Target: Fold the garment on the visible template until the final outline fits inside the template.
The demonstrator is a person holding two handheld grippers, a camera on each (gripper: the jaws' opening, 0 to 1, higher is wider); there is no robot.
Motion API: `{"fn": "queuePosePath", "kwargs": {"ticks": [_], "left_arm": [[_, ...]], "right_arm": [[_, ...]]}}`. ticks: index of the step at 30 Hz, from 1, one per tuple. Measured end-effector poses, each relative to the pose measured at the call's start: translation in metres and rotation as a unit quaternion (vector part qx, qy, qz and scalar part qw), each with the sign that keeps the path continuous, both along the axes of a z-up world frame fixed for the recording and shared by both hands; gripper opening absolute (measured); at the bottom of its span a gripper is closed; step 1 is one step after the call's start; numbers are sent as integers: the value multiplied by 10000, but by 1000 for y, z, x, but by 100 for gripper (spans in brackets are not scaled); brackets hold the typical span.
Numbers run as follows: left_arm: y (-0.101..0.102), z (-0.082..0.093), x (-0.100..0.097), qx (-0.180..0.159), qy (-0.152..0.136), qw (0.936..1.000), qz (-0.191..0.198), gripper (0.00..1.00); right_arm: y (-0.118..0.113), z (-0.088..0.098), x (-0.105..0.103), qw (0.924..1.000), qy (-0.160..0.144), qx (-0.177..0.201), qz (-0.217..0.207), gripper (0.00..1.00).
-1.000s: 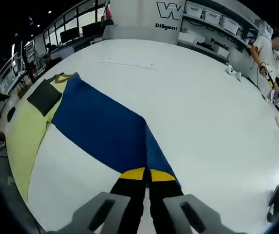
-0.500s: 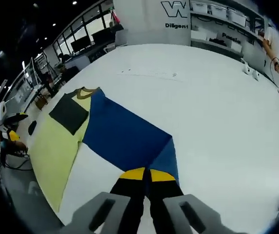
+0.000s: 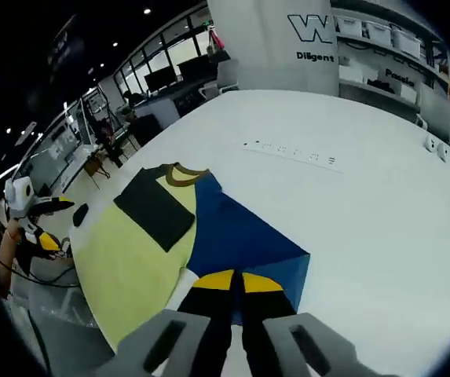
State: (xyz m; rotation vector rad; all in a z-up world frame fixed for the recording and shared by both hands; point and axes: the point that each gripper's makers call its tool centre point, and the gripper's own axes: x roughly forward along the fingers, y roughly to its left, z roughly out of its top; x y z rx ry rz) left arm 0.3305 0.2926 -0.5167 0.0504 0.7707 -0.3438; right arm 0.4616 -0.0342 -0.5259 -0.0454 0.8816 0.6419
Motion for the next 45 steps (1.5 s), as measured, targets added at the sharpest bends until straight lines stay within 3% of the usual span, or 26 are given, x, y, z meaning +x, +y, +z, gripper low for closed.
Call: {"fn": "queuePosePath", "kwargs": {"ticks": [22, 45], "left_arm": [[4, 3, -3, -77, -59, 9999, -99, 97], [15, 1, 0, -44, 23, 9999, -159, 96]], "right_arm": [[100, 38, 16, 9967, -234, 424, 652, 0], [197, 56, 30, 9906, -268, 498, 1245, 0]]}}
